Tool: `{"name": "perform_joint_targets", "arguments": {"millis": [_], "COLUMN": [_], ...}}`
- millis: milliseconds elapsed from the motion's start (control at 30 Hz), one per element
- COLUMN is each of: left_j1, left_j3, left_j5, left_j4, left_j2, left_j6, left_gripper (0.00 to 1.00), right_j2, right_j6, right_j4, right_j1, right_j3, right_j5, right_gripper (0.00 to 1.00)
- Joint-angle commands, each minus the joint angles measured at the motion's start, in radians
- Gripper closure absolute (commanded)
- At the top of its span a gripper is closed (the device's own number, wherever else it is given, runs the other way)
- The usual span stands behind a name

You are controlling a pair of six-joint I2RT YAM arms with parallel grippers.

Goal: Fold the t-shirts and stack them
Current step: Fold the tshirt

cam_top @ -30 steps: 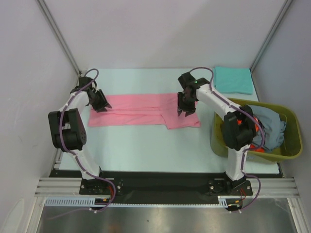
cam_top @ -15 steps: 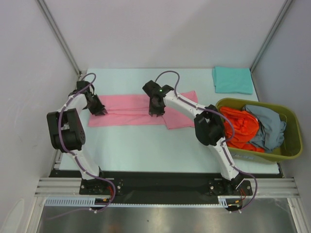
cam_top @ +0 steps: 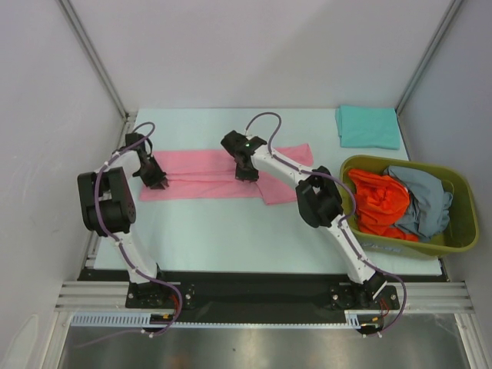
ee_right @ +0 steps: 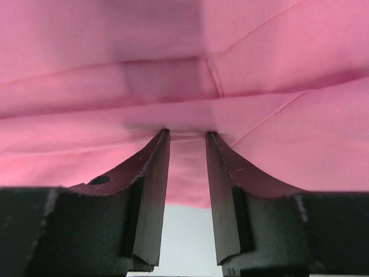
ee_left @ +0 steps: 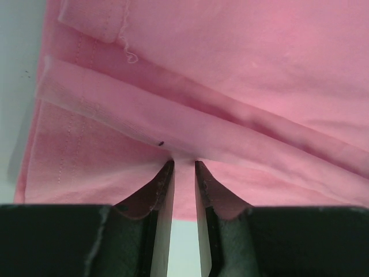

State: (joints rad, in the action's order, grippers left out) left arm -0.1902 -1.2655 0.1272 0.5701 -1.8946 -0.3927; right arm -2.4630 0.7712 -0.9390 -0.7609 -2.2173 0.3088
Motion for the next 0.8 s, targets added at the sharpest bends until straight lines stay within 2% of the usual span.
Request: {"name": "perform_joint_targets", "arguments": {"millis": [0,200,433,500,567,767], "left_j1": [0.003,0.003,0.003,0.003,0.002,0.006], "left_j3": [0.002,0.0,0.012,0.009,0.005,-0.035], "left_j5": [-0.05,-0.081,-0.081,-0.072,-0.058,-0.041], "left_j4": [0.008,0.011,0.004,0.001,0.002,0.019], "left_j2": [-0.021,-0.052,-0.078,-0.075,-0.073,-0.075], "left_j6": [-0.003,-0.002,0.002,0.005,0.002,-0.006], "left_gripper": [0.74,0.74,0.74,0.74,0.74,0.73], "right_j2": [-0.034,-0.048,-0.06,-0.082,-0.074,0.074], "right_j6": [0.022,-0.01,-0.15,-0.167,-0.174,-0.121], "right_j4": [-0.027,0.022,0.206,0.166,0.105,0.091], "right_j1": [0.003,0.008,0.041,0.049,0.038,-0.021], "right_j3": [-0.062,-0.076,-0.105,-0.212,-0.243,-0.062], "right_j5": [0.076,0.159,0.201,0.174,0.184,0.092], "right_gripper": [0.63,0.63,0.62,0.62,0.62,0.61]}}
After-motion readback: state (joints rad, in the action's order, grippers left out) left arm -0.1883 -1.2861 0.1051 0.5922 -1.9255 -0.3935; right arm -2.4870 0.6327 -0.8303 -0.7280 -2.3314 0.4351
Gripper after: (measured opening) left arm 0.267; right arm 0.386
